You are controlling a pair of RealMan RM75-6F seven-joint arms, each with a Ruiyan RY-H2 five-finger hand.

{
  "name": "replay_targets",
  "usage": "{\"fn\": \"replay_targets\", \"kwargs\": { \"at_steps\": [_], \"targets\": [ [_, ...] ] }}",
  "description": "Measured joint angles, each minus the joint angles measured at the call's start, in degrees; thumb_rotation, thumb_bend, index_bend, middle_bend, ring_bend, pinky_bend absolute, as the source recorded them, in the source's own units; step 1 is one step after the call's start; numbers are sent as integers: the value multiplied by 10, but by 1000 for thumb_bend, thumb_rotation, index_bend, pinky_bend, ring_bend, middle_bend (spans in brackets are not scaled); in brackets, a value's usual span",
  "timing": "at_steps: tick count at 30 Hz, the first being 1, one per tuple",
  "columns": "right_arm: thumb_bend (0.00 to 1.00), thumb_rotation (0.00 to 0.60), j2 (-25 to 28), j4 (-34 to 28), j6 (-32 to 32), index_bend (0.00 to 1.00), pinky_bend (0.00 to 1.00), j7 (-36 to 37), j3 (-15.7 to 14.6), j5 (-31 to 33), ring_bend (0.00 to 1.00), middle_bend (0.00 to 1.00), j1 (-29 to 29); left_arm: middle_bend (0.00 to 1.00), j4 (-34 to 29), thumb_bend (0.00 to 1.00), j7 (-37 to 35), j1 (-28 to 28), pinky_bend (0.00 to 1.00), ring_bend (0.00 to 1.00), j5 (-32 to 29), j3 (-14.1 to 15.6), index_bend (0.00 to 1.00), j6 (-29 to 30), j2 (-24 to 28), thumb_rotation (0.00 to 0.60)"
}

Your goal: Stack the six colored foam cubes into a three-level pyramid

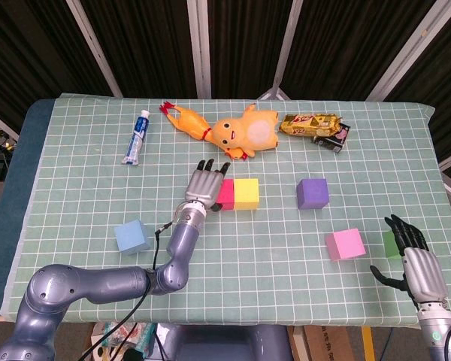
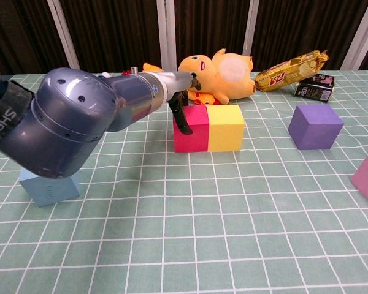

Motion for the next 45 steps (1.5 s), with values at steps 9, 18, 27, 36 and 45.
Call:
{"fn": "replay_targets", "kwargs": {
  "at_steps": [9,18,27,36,45],
  "targets": [
    [274,600,0,0,0,0,0,0,0,1,0,0,0,357,10,327,1,-4,38,11,1,-2,0,-5,-7,600],
    [275,600,0,0,0,0,0,1,0,0,0,0,0,299,19,308,3,-7,38,12,0,-4,0,-7,-14,600],
    [274,600,0,1,1,0,0,1,0,0,0,0,0,104,22,137,15,-8,37,2,-11,-4,0,-7,-17,600],
    [274,600,-1,2,5,0,0,0,0,-2,0,0,-2,24,-7,113,20,-1,35,0,-16,-5,0,4,-3,600],
    [274,600,-2,5,8,0,0,-6,1,-1,0,0,-3,23,-104,113,-5,30,35,0,17,-8,0,43,49,600]
  ]
}}
